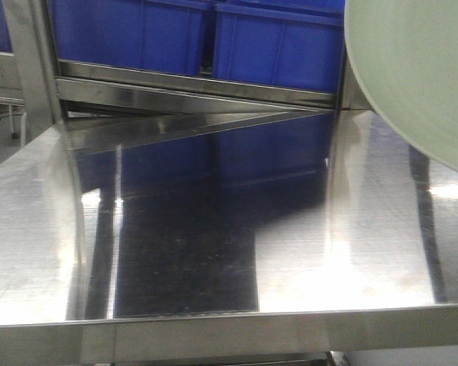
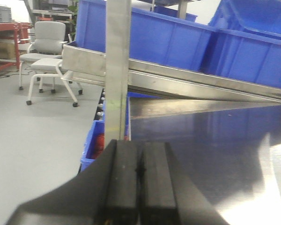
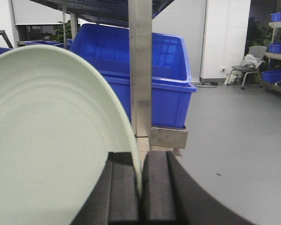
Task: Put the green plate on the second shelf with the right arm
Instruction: 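Hold the plate raised in the right gripper beside the table, then drive the base away from the table holding the plate in the right gripper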
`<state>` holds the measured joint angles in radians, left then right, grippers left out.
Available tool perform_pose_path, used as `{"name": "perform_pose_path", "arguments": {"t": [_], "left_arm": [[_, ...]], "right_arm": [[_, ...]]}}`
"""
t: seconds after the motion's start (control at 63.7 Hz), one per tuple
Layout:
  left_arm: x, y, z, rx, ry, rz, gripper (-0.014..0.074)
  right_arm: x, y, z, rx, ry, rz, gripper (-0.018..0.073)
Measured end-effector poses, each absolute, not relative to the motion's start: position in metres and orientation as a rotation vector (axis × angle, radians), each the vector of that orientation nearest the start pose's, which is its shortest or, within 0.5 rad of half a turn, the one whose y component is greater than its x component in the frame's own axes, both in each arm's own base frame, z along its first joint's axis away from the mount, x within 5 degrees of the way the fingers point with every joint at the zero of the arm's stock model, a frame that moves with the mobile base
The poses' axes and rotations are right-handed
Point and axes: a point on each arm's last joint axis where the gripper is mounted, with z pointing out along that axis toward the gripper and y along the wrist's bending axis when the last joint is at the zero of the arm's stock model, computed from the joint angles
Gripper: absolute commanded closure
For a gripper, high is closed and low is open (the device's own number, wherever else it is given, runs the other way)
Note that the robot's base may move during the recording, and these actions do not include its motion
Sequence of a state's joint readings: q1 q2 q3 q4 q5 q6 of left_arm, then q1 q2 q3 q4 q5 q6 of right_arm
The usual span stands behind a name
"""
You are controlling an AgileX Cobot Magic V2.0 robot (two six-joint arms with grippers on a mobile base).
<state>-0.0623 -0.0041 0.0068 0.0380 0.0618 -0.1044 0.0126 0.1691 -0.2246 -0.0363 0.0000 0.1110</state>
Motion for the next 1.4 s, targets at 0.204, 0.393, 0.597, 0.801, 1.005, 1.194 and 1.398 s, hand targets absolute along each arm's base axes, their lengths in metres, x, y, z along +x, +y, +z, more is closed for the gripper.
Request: {"name": "perform_pose_path", "arguments": {"t": [0.204,0.393,0.597,0.801,1.005,1.194,1.398], "left_arm": [[0.0563,-0.0033,0.2055,-0.005,1.549,-0.100,0.0465],[0.0563,-0.0033,0.2055,-0.005,1.549,-0.100,0.0465],[0.0563,-0.0033,0.2055,-0.005,1.549,-0.100,0.0465],[0.0563,-0.0033,0.2055,-0.005,1.549,-0.100,0.0465],[0.0563,-0.0033,0.2055,-0.005,1.549,-0.100,0.0465],[0.0563,-0.0033,0.2055,-0.005,1.549,-0.100,0.0465],[0.0563,-0.0033,0.2055,-0.005,1.549,-0.100,0.0465]], "right_arm": [[0.0633,0.0008,0.2789,0.044,1.428,0.072,0.0529],[0.0633,0.0008,0.2789,0.044,1.428,0.072,0.0529],[0.0633,0.0008,0.2789,0.046,1.428,0.073,0.0529],[0.0633,0.0008,0.2789,0.046,1.428,0.073,0.0529],[0.0633,0.0008,0.2789,0.046,1.428,0.073,0.0529],[0.0633,0.0008,0.2789,0.046,1.428,0.073,0.0529],[0.0626,0.0008,0.2791,0.045,1.423,0.073,0.0529]]}}
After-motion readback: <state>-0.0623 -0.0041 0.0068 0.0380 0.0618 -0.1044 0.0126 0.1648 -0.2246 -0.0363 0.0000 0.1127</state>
